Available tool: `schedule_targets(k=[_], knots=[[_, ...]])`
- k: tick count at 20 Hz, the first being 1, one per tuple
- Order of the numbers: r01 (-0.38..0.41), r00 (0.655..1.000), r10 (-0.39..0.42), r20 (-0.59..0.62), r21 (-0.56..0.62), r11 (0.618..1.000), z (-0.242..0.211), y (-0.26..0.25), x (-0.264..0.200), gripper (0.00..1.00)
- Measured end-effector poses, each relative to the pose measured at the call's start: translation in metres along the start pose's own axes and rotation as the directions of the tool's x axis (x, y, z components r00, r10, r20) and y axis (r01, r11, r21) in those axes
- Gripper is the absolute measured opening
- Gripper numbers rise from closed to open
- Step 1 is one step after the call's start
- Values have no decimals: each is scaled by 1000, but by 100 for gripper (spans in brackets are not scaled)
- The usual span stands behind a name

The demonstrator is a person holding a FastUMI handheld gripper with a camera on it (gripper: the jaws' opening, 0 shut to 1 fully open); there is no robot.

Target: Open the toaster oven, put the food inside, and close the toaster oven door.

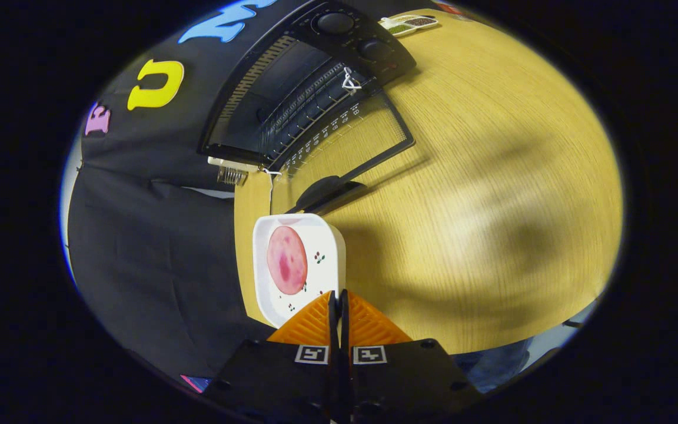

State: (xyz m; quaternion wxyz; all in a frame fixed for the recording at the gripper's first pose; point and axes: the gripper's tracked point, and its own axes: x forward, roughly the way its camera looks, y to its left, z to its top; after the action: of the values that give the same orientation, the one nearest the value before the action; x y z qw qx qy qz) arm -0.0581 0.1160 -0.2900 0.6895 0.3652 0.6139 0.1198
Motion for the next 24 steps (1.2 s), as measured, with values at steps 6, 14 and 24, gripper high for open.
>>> schedule_targets(k=[6, 14, 24], knots=[[-19, 984, -6, 179, 138, 990, 12, 25, 1, 1], [-95, 929, -26, 369, 306, 947, 53, 49, 1, 1], [-182, 873, -86, 481, 483, 857, 107, 67, 35, 1]])
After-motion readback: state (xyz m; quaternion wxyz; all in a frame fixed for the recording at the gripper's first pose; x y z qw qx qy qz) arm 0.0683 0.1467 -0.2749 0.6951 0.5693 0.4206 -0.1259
